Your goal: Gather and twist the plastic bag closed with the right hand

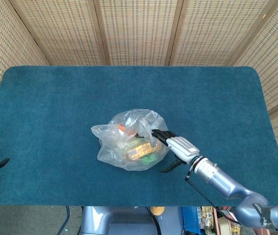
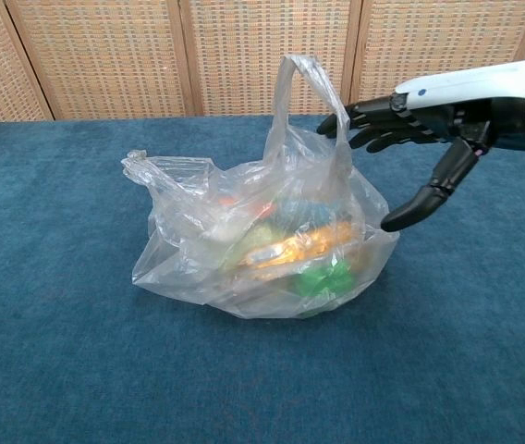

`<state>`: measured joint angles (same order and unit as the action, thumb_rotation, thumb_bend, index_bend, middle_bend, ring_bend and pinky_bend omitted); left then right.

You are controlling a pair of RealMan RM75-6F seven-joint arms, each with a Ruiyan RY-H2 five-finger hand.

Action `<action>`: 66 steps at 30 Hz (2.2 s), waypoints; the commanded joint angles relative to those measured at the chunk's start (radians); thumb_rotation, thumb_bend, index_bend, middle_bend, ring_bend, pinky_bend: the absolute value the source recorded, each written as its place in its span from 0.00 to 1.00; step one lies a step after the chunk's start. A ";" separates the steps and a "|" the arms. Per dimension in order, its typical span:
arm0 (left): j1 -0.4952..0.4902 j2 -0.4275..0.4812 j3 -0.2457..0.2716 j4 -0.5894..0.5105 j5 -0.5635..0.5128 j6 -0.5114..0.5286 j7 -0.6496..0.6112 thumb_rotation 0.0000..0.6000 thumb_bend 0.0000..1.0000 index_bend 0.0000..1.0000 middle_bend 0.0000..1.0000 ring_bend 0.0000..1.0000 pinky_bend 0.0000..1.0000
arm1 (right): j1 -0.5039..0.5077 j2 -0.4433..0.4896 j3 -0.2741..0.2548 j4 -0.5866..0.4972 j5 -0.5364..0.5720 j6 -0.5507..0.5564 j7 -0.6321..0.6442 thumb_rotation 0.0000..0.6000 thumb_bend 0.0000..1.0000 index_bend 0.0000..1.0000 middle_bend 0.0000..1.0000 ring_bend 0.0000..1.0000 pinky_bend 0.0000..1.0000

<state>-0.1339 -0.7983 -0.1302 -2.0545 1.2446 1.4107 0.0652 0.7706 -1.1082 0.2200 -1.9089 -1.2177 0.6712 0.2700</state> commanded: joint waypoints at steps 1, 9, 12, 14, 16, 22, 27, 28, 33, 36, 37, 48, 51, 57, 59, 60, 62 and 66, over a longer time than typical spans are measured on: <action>-0.001 -0.001 0.000 -0.001 -0.001 -0.001 0.003 1.00 0.15 0.00 0.00 0.00 0.00 | 0.040 -0.023 0.044 -0.012 0.047 -0.041 0.055 1.00 0.00 0.10 0.09 0.00 0.00; -0.005 0.000 -0.003 0.005 -0.012 -0.008 -0.007 1.00 0.15 0.00 0.00 0.00 0.00 | 0.101 -0.056 0.131 -0.005 0.146 -0.128 0.208 1.00 0.00 0.14 0.14 0.00 0.00; -0.006 0.003 -0.005 0.008 -0.017 -0.010 -0.017 1.00 0.15 0.00 0.00 0.00 0.00 | 0.121 -0.061 0.142 0.010 0.171 -0.155 0.225 1.00 0.00 0.14 0.16 0.01 0.00; -0.007 0.005 -0.006 0.010 -0.018 -0.013 -0.024 1.00 0.15 0.00 0.00 0.00 0.00 | 0.137 -0.065 0.156 0.014 0.200 -0.180 0.249 1.00 0.00 0.14 0.17 0.01 0.01; -0.007 0.006 -0.007 0.012 -0.018 -0.015 -0.029 1.00 0.15 0.00 0.00 0.00 0.00 | 0.149 -0.066 0.168 0.017 0.225 -0.204 0.274 1.00 0.00 0.14 0.17 0.03 0.03; -0.011 0.009 -0.007 0.015 -0.018 -0.024 -0.039 1.00 0.15 0.00 0.00 0.00 0.00 | 0.190 -0.057 0.192 0.044 0.315 -0.314 0.350 1.00 0.00 0.16 0.19 0.04 0.05; -0.010 0.012 -0.008 0.017 -0.018 -0.024 -0.050 1.00 0.15 0.00 0.00 0.00 0.00 | 0.223 -0.052 0.185 0.076 0.360 -0.394 0.372 1.00 0.00 0.21 0.24 0.09 0.09; -0.011 0.013 -0.009 0.018 -0.019 -0.025 -0.052 1.00 0.15 0.00 0.00 0.00 0.00 | 0.227 -0.051 0.194 0.075 0.375 -0.416 0.391 1.00 0.00 0.23 0.26 0.11 0.11; -0.014 0.015 -0.010 0.023 -0.023 -0.033 -0.060 1.00 0.15 0.00 0.00 0.00 0.00 | 0.220 -0.057 0.272 0.097 0.418 -0.535 0.470 1.00 0.00 0.28 0.33 0.18 0.22; -0.015 0.015 -0.011 0.024 -0.024 -0.034 -0.063 1.00 0.15 0.00 0.00 0.00 0.00 | 0.198 -0.070 0.325 0.113 0.439 -0.583 0.504 1.00 0.00 0.32 0.40 0.27 0.29; -0.015 0.015 -0.011 0.024 -0.025 -0.033 -0.064 1.00 0.15 0.00 0.00 0.00 0.00 | 0.185 -0.076 0.351 0.119 0.447 -0.605 0.517 1.00 0.00 0.34 0.43 0.30 0.33; -0.032 0.004 -0.013 0.034 -0.028 -0.053 -0.054 1.00 0.16 0.00 0.00 0.00 0.00 | 0.050 -0.099 0.550 0.131 0.493 -0.782 0.503 1.00 0.00 0.38 0.49 0.39 0.42; -0.049 -0.021 -0.021 0.065 0.002 -0.056 -0.065 1.00 0.18 0.00 0.00 0.00 0.00 | 0.020 -0.093 0.580 0.130 0.512 -0.833 0.486 1.00 0.00 0.38 0.52 0.42 0.42; -0.129 -0.108 -0.032 0.213 0.140 -0.102 -0.102 1.00 0.20 0.00 0.00 0.00 0.00 | -0.017 -0.082 0.597 0.127 0.534 -0.852 0.446 1.00 0.00 0.37 0.53 0.41 0.42; -0.165 -0.133 -0.032 0.264 0.207 -0.122 -0.114 1.00 0.20 0.01 0.00 0.00 0.00 | -0.023 -0.077 0.594 0.123 0.539 -0.853 0.441 1.00 0.00 0.37 0.53 0.41 0.42; -0.196 -0.157 -0.027 0.310 0.270 -0.141 -0.146 1.00 0.21 0.03 0.00 0.00 0.00 | -0.027 -0.073 0.592 0.121 0.541 -0.855 0.437 1.00 0.00 0.37 0.53 0.41 0.42; -0.247 -0.193 -0.007 0.385 0.380 -0.169 -0.252 1.00 0.22 0.09 0.00 0.00 0.00 | -0.034 -0.069 0.589 0.117 0.542 -0.853 0.428 1.00 0.00 0.38 0.53 0.41 0.42; -0.327 -0.306 0.017 0.585 0.557 -0.133 -0.330 1.00 0.23 0.14 0.00 0.00 0.00 | -0.047 -0.064 0.592 0.111 0.554 -0.855 0.414 1.00 0.00 0.38 0.53 0.41 0.42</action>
<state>-0.3711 -0.9958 -0.1381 -1.6268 1.6545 1.2754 -0.1927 0.7262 -1.1729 0.8111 -1.7967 -0.6660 -0.1840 0.6863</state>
